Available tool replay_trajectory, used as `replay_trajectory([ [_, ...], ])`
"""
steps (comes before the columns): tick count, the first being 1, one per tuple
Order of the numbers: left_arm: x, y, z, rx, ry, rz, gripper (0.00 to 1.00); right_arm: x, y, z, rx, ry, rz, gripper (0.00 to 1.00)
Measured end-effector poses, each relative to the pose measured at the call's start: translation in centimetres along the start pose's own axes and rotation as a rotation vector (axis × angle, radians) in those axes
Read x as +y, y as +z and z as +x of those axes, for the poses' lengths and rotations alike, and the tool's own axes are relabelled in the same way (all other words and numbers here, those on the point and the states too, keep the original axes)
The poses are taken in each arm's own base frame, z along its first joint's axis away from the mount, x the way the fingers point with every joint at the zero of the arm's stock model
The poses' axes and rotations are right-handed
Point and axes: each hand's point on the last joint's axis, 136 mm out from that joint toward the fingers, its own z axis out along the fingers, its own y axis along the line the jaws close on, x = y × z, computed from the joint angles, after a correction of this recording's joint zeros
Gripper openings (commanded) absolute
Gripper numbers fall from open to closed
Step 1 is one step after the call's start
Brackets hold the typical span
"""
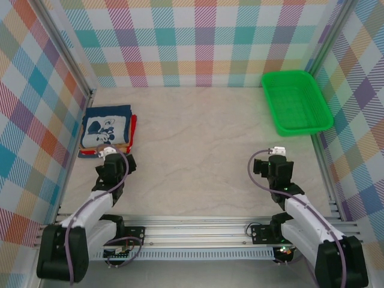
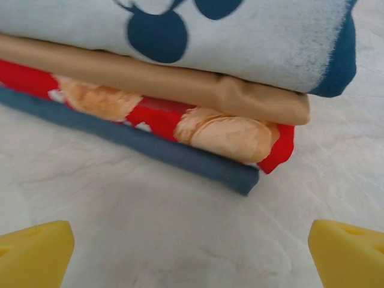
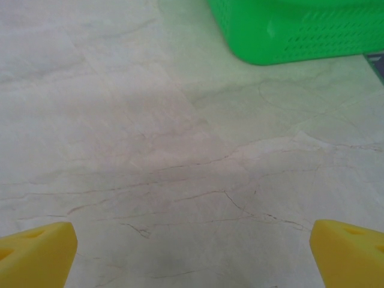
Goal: Fold and stack the t-shirts
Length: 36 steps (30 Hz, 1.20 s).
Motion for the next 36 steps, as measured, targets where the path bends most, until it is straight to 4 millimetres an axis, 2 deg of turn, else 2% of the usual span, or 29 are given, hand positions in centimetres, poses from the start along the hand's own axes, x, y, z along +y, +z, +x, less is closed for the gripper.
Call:
replay_trajectory([
  [5,-2.0,3.0,-0.6,0.002,0.019,0.035,1.00,-0.1,2.6,-1.1,-0.031,0.055,-0.015,1.00],
  [10,-4.4,6.2,-3.6,-0.042,0.041,0.071,1.00,0.1,6.1,-2.4,-0.038,0.096,-0.041,1.00],
  [14,-4.8,6.8,-3.9,-0.078,0.057,0.085,1.00,0.6,7.7,-5.4,-0.136,0.114,-0.085,1.00],
  [18,-4.7,6.9,-3.1,-0.104,0.065,0.095,1.00,1.0,9.0,-5.2,-0.160,0.114,-0.121,1.00],
  [20,-4.8,7.0,-2.8,-0.109,0.068,0.098,1.00,1.2,9.3,-4.7,-0.145,0.109,-0.127,1.00],
  [36,-5.1,6.8,-3.8,-0.150,0.070,0.108,1.00,1.6,9.2,-5.4,-0.173,0.102,-0.153,1.00],
])
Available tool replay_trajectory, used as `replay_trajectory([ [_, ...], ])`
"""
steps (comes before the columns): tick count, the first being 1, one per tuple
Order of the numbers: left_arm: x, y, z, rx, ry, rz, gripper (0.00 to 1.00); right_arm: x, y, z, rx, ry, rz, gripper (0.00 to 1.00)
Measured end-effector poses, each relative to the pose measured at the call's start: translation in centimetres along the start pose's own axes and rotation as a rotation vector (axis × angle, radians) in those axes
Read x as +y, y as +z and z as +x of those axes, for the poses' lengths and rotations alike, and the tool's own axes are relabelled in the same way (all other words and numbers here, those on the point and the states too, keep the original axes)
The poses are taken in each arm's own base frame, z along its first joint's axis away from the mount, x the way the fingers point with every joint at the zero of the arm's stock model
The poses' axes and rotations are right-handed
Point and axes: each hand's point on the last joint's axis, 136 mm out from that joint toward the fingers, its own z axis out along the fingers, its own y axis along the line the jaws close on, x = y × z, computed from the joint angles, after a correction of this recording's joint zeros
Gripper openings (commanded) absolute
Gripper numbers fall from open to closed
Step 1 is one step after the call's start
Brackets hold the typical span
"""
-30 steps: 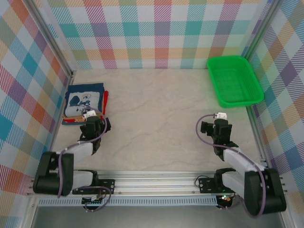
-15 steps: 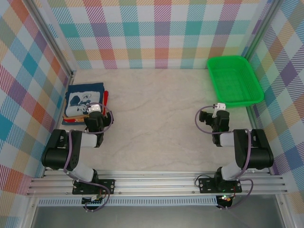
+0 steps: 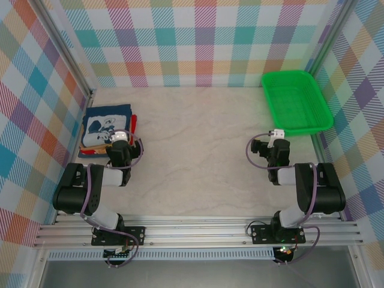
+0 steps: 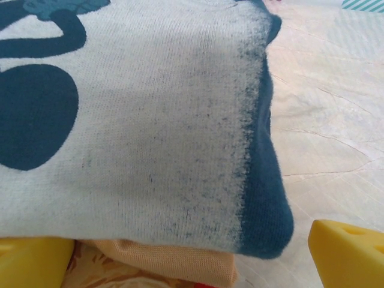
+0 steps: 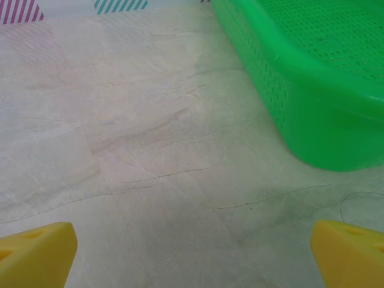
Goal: Fold and stack the t-shirts
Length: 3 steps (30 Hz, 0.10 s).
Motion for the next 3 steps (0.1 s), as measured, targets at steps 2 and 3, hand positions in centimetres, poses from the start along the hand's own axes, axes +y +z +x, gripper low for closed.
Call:
replay_trajectory([
  [2,0.00,0.00,0.00,0.000,0.000,0.000,1.00,0.26,0.05,-0.12,-0.001,-0.004,-0.015,1.00],
  [3,0.00,0.00,-0.01,0.000,0.000,0.000,1.00,0.37,0.08,-0.21,-0.002,-0.007,-0.021,1.00],
])
